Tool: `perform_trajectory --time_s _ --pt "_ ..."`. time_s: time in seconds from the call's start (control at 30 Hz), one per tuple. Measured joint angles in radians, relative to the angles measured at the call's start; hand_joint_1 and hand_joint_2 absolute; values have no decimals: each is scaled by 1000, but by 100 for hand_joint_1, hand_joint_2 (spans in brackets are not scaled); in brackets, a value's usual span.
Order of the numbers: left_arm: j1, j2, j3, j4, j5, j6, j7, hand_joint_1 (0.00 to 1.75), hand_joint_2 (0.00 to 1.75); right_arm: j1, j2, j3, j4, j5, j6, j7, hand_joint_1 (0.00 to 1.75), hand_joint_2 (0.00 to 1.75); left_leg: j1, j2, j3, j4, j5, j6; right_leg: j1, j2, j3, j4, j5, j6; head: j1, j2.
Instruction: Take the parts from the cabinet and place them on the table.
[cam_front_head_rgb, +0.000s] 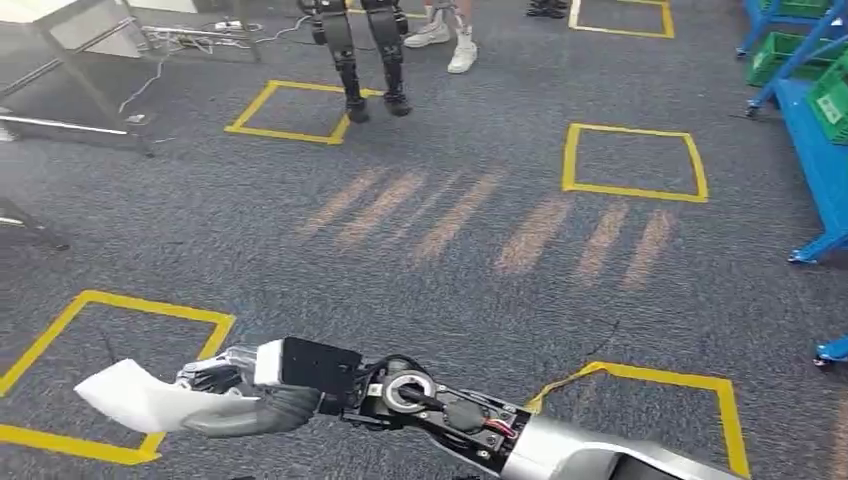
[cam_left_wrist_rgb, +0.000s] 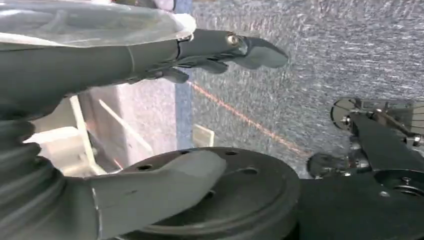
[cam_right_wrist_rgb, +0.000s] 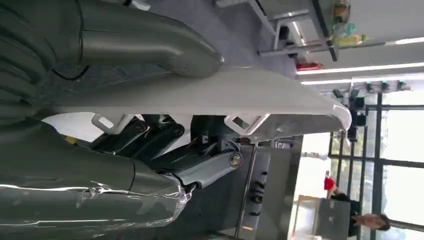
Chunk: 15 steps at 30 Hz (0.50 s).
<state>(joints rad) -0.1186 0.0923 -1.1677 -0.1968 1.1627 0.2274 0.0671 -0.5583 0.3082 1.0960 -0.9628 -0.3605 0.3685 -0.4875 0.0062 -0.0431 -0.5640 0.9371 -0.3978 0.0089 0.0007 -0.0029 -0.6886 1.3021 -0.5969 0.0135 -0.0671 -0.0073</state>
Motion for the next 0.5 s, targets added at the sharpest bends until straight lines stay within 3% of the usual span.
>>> perform_trajectory --time_s 0.03,0.1,0.13,0.17,0.2,0.27,0.3,0.33,0.37,0.4,0.43,0.47,0.5 --pt "0 0 0 0 0 0 0 0 175 0 0 2 0 0 1 0 175 175 -1 -18 1 1 0 0 1 3 17 -44 36 -5 0 0" --pt "1 0 0 0 0 0 0 0 175 -1 0 5 0 0 1 0 175 175 -3 -50 3 3 0 0 1 21 94 -216 131 -17 0 0" --pt "1 -2 0 0 0 0 0 0 175 -1 0 5 0 0 1 0 175 175 -2 -63 3 4 0 -1 2 61 132 -303 167 -23 0 0" --pt "0 -3 0 0 0 0 0 0 175 -2 0 5 0 1 1 0 175 175 -6 -74 -5 9 0 -6 -6 106 143 -337 156 -25 -1 0" --pt "-1 -3 0 0 0 0 0 0 175 -3 0 5 -1 2 2 -1 175 175 -2 -83 -11 10 4 -11 -6 89 143 -341 161 -17 1 0" --pt "3 -3 0 0 0 1 -1 0 175 -3 0 6 0 6 2 -1 175 175 7 -107 -15 3 8 -25 2 72 145 -342 160 -20 3 0" --pt "4 -2 0 0 0 2 -1 0 175 -3 1 6 -1 9 2 -2 175 175 3 -117 -19 3 9 -31 -6 59 153 -353 164 -26 2 0" --pt "7 -3 0 0 0 3 -2 0 175 -4 3 6 0 12 2 -2 175 175 4 -78 -20 16 -1 -31 -10 41 158 -361 168 -28 3 0" --pt "6 -3 0 0 0 3 -4 0 175 -4 5 6 -1 14 2 -3 175 175 -2 -20 -43 65 -35 -39 -10 30 160 -364 169 -30 -2 0" --pt "3 -4 0 0 0 4 -4 0 175 -6 5 6 -1 15 2 -4 175 175 1 10 -85 149 -78 -46 -9 15 160 -364 168 -32 -3 0" --pt "1 -4 0 0 -1 4 -5 0 175 -4 5 6 0 19 0 -4 175 175 3 23 -130 239 -116 -52 -8 -2 160 -364 167 -33 -3 0" --pt "1 -4 0 0 -3 4 -5 0 175 -2 3 6 1 21 0 -3 175 175 5 27 -163 302 -136 -56 -8 -16 159 -364 166 -32 -3 0" --pt "1 -4 0 0 -3 4 -6 0 175 1 3 6 2 22 0 -2 175 175 9 31 -183 337 -137 -61 -9 -34 159 -364 164 -32 -3 0"
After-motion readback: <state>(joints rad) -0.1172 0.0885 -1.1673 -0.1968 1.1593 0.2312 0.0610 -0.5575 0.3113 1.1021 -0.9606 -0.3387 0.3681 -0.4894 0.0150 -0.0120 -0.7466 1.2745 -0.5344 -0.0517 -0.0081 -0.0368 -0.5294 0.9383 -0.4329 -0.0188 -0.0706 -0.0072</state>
